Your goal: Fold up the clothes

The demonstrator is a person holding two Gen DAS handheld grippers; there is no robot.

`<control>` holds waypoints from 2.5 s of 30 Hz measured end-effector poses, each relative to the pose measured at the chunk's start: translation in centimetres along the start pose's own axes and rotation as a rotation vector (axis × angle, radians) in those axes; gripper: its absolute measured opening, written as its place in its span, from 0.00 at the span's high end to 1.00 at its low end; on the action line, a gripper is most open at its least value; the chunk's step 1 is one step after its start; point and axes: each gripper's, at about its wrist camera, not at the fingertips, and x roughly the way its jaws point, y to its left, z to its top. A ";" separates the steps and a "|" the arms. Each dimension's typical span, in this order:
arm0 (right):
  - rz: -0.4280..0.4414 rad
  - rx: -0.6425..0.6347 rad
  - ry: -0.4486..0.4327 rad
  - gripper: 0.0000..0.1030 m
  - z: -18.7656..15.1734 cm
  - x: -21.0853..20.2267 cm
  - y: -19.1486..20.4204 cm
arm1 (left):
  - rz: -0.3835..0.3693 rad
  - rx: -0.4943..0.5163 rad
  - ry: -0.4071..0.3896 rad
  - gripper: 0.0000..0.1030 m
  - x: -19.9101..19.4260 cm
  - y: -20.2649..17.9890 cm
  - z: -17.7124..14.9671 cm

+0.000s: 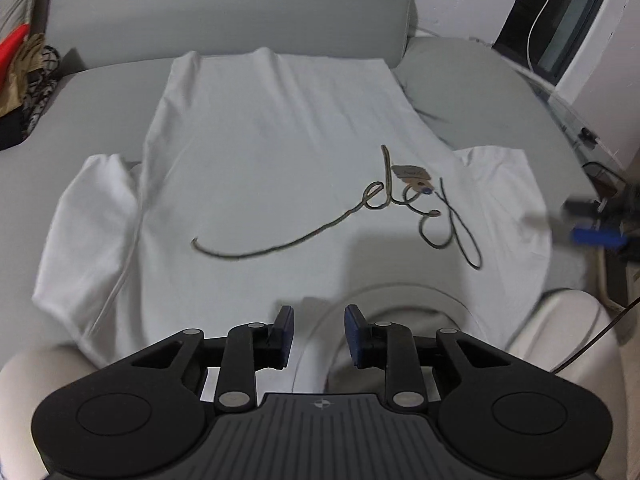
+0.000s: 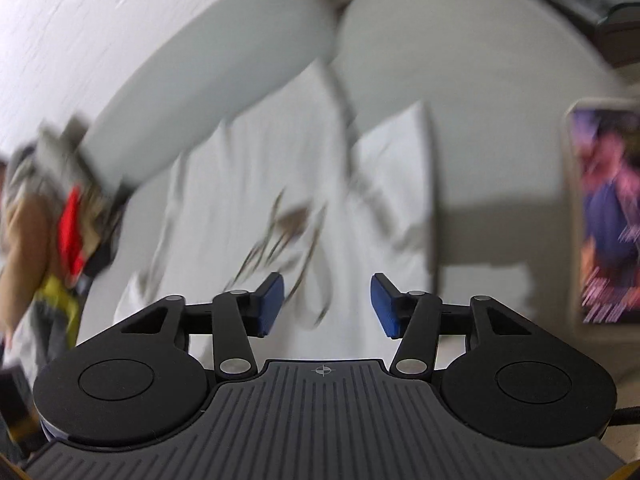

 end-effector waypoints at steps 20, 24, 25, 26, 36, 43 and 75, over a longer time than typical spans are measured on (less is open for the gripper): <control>-0.094 0.125 -0.199 0.99 6.9 7.9 -5.5 | 0.000 0.001 0.037 0.74 2.7 -0.1 0.3; -0.226 0.140 -0.341 1.00 5.0 4.7 -5.3 | 0.008 0.009 0.031 0.74 2.7 -0.4 0.2; -0.263 0.140 -0.356 1.00 4.5 4.4 -5.3 | 0.011 0.013 0.031 0.74 2.7 -0.5 0.2; -0.301 0.138 -0.371 1.00 4.1 4.2 -5.3 | 0.014 0.019 0.031 0.74 2.7 -0.6 0.2; -0.542 0.159 -0.430 0.99 2.7 2.4 -4.4 | 0.025 0.030 0.010 0.74 2.5 -0.8 -0.2; -0.259 0.151 -0.233 0.57 2.0 0.3 -2.4 | 0.031 0.032 0.003 0.68 1.8 -1.0 -0.5; 0.108 -0.242 0.258 0.54 -9.0 8.9 11.3 | -0.443 -1.304 -0.186 0.62 1.4 25.9 -4.3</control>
